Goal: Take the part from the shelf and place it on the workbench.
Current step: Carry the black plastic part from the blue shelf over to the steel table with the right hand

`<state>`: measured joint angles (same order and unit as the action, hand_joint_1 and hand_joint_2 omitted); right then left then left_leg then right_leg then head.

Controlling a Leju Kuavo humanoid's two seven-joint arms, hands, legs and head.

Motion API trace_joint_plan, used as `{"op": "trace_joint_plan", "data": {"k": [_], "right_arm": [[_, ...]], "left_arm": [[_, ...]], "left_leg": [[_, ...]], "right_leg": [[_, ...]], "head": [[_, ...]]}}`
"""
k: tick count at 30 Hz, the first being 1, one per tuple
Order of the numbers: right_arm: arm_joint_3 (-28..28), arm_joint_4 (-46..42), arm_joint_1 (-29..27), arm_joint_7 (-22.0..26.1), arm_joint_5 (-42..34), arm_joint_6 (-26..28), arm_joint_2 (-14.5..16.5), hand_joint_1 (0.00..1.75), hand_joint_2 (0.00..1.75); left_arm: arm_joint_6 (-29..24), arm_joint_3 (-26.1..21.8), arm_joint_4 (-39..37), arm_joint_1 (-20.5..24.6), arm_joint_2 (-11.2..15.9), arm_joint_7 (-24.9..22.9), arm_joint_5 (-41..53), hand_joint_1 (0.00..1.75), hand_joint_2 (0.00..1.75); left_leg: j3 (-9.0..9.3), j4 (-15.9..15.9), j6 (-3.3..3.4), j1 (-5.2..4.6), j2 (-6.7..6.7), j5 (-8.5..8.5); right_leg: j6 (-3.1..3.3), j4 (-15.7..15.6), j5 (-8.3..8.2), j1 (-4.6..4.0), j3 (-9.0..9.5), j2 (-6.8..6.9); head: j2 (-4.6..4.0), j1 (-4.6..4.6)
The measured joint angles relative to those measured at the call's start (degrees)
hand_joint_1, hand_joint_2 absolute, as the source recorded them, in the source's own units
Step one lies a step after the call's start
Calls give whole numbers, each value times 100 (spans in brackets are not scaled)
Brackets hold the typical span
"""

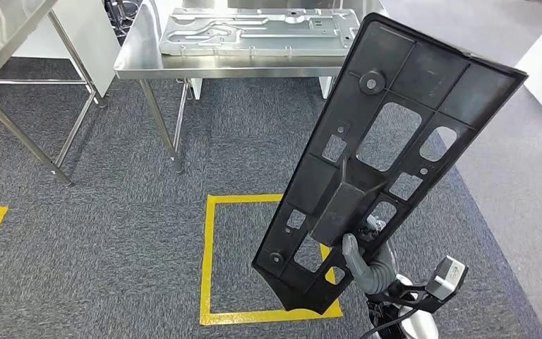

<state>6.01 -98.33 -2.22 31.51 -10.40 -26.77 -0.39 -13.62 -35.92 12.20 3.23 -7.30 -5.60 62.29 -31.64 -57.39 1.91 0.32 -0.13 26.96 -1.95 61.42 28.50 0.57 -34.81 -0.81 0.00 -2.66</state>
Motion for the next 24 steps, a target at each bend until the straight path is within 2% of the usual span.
{"op": "trace_joint_plan", "data": {"k": [2, 3, 4, 5, 6, 8, 9, 10, 11, 14, 16, 18, 19, 20, 21, 22, 23, 24], "right_arm": [[0, -11, -15, 5, 0, 1, 0, 175, 175], [0, -11, -30, 7, 0, 1, -1, 175, 175], [0, -11, -46, 7, 0, 2, -1, 175, 175], [0, -11, -59, 7, 0, 2, -2, 175, 175], [0, -12, -65, 7, 0, 2, -2, 175, 175], [0, -17, -64, 9, 0, 3, -2, 175, 175], [0, -22, -62, 10, 0, 5, -2, 175, 175], [0, -26, -61, 11, 1, 8, -2, 175, 175], [0, -28, -60, 10, 2, 15, -2, 175, 175], [0, -52, -57, -1, 14, 35, 1, 175, 175], [0, -69, -47, -5, 19, 38, 4, 175, 175], [0, -71, -45, -8, 19, 39, 8, 175, 175], [0, -70, -51, -10, 19, 39, 9, 175, 175], [0, -70, -56, -13, 20, 39, 9, 175, 175], [0, -71, -59, -14, 20, 39, 9, 175, 175], [0, -72, -61, -15, 20, 39, 9, 175, 175], [0, -72, -61, -15, 20, 39, 10, 175, 175], [0, -73, -59, -16, 21, 39, 10, 175, 175]], "left_arm": [[-4, -3, 0, 0, -2, 14, 0, 0, 175], [-4, -5, 0, -2, -2, 22, 0, 0, 175], [-4, -7, 0, -4, -2, 31, -1, 0, 175], [-4, -8, 0, -4, -3, 38, -1, 0, 175], [-4, -9, 0, -3, -4, 44, -2, 0, 175], [-3, -11, 0, 1, -13, 49, -2, 0, 175], [-1, -12, 0, 3, -16, 49, -2, 0, 175], [1, -14, 0, 5, -19, 49, -3, 0, 175], [3, -18, 0, 8, -20, 49, -3, 0, 175], [5, -30, 0, 20, -14, 46, -4, 0, 175], [11, -37, 0, 23, -8, 46, -7, 0, 175], [19, -47, 0, 19, -5, 46, -15, 0, 175], [22, -53, 0, 15, -4, 46, -18, 0, 175], [24, -60, 0, 10, -2, 45, -20, 0, 175], [25, -67, 0, 5, -1, 45, -20, 0, 175], [25, -73, 0, 2, -1, 44, -20, 0, 175], [27, -79, 0, 0, -1, 45, -20, 0, 175], [31, -83, 0, 2, -1, 46, -19, 0, 175]], "left_leg": [[-6, -2, 28, -8, 11, 3], [-6, -3, 32, -14, 15, 7], [-2, -5, 36, -20, 18, 14], [10, -5, 35, -22, 18, 23], [28, -5, 30, -24, 18, 34], [62, -10, 0, -37, 17, 66], [68, -12, -24, -45, 16, 82], [69, -12, -52, -51, 17, 98], [71, -5, -82, -56, 22, 111], [58, -112, -175, -60, 28, 216], [-188, -645, -220, -51, 20, 483], [-606, -1418, -252, -42, 18, 774], [-753, -1643, -261, -39, 18, 794], [-796, -1645, -262, -37, 17, 692], [-717, -1398, -255, -35, 17, 477], [-559, -986, -240, -34, 17, 210], [-389, -593, -216, -42, 12, 27], [-253, -290, -183, -49, 6, -79]], "right_leg": [[-40, 781, 378, 14, -378, 30], [-49, 1124, 489, 17, -557, 35], [-50, 1313, 504, 18, -665, 39], [-40, 1236, 390, 17, -640, 43], [-21, 937, 195, 15, -504, 47], [44, 99, -172, -8, -100, 82], [78, -180, -257, -26, 29, 96], [112, -328, -277, -45, 93, 105], [140, -346, -254, -62, 94, 100], [235, -415, -245, -21, 147, 76], [291, -452, -227, -1, 211, 77], [318, -448, -184, -11, 253, 75], [320, -446, -157, -17, 283, 67], [316, -443, -127, -20, 322, 55], [306, -441, -92, -22, 373, 42], [292, -439, -50, -22, 432, 31], [270, -437, -10, -31, 479, 25], [244, -432, 25, -38, 508, 18]], "head": [[0, 0], [0, 0], [0, -1], [0, 0], [0, -1], [0, 0], [0, 0], [0, 0], [0, -1], [0, -1], [0, -1], [0, -1], [0, -1], [0, -1], [0, -1], [0, -1], [0, -1], [0, -1]]}}
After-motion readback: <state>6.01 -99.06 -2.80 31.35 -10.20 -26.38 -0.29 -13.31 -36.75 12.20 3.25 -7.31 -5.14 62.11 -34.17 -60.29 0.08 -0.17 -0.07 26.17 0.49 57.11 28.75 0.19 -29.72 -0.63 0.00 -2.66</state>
